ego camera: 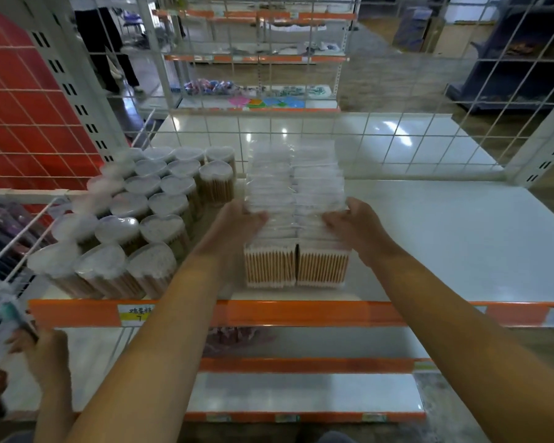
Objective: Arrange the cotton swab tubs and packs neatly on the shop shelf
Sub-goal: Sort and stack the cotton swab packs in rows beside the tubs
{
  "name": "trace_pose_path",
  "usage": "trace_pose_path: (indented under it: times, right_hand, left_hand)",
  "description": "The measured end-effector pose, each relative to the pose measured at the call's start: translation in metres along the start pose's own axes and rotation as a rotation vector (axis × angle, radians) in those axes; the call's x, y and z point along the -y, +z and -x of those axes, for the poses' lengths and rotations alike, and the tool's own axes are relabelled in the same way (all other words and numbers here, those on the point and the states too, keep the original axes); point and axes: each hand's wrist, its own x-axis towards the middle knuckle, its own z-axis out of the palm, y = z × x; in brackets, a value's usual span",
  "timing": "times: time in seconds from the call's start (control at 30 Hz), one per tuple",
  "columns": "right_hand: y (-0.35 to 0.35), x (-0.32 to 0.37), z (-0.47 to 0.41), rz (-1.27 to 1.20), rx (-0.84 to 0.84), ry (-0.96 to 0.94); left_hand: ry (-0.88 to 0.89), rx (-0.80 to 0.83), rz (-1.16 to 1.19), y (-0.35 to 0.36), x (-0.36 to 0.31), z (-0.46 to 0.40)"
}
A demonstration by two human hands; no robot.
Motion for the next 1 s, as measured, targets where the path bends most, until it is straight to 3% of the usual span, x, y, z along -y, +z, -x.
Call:
trace_pose_path:
  times: [0.2, 0.3, 0.43, 0.6, 0.73, 0.87, 1.0]
  right_hand:
    - [-0.001, -0.001, -0.004, 0.008, 0.024, 0.002]
    - [-0.005, 0.001, -0.014, -0.030, -0.004, 0.012]
    - [-0.009, 0.010, -0.036, -0.105, -0.062, 0.066]
    - [-0.006, 0.017, -0.053, -0.256, 0.032, 0.155]
    - [-0.002, 0.015, -0.056, -0.237, 0.072, 0.156]
    - [-0.001, 0.013, -0.058, -0.243, 0.073, 0.164]
    - [-0.003, 0.012, -0.064, -0.218, 0.058, 0.145]
  left_hand:
    - [-0.014, -0.008, -0.035, -0.002, -0.004, -0.006]
    - [0.031, 0.041, 0.096, -0.004, -0.007, -0.009]
    - [0.063, -0.078, 0.105, -0.002, -0.020, -0.017]
    - [-0.079, -0.215, -0.021, 0.008, -0.027, -0.046]
    - [-0.145, -0.177, -0.219, 0.004, -0.027, -0.061]
    - [-0.141, -0.198, -0.253, 0.004, -0.026, -0.065]
    - [-0.183, -0.154, -0.115, -0.002, -0.027, -0.063]
